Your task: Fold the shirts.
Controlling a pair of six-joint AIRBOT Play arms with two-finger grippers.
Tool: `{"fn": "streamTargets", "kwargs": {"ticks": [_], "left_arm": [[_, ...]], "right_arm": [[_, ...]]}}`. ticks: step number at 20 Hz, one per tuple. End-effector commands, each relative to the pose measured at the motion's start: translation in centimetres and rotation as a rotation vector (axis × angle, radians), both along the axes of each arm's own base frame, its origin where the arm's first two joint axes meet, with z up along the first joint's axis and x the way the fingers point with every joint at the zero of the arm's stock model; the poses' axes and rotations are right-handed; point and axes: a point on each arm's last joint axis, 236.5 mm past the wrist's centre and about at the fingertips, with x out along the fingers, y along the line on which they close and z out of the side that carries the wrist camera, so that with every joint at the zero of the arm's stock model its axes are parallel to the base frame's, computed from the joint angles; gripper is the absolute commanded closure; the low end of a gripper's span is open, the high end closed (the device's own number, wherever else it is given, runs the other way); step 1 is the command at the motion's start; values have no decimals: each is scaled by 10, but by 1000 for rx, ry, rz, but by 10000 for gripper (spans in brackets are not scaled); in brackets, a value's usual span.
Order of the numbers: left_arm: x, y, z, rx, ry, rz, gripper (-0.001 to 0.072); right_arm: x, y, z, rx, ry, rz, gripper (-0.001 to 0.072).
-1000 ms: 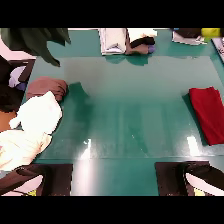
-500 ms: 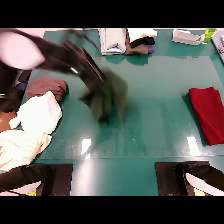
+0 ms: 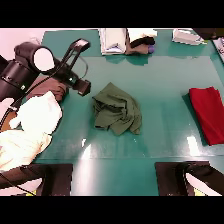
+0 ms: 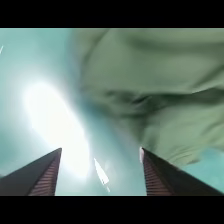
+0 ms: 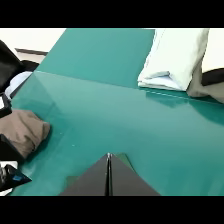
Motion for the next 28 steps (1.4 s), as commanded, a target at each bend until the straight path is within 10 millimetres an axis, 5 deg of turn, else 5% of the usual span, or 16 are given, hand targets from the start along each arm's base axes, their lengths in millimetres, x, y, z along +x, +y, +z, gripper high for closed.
{"fn": "streamTargets", "kwargs": {"ticks": [1, 4, 9, 12, 13, 15, 20, 25, 26, 27, 28], "left_arm": [[-3, 29, -63, 9, 99, 139, 121], [-13, 14, -119, -61, 189, 198, 120], [-24, -40, -148, -163, 270, 152, 121], [-38, -53, -176, -124, 326, 116, 121], [-40, -53, -181, -120, 342, 119, 220], [-36, -48, -179, -103, 327, 97, 673], [6, 1, -135, 25, 254, 78, 673], [41, 33, -86, -12, 147, 135, 673], [41, 35, -84, -11, 144, 132, 673], [40, 37, -84, 3, 142, 119, 673], [40, 37, -85, 4, 146, 118, 673]], "right_arm": [[5, 1, -13, 4, 20, -3, 691], [15, 6, -26, 0, 58, 4, 690], [25, 11, -53, -29, 138, 15, 690], [28, 13, -64, -43, 175, 19, 691], [30, 13, -68, -47, 186, 20, 691], [30, 13, -77, -62, 216, 22, 690], [18, 5, -158, -204, 518, 53, 690], [10, 7, -288, -247, 809, 56, 685], [7, 16, -315, -219, 868, 70, 504], [6, 24, -338, -187, 918, 75, 235], [4, 37, -360, -147, 970, 88, 196]]}}
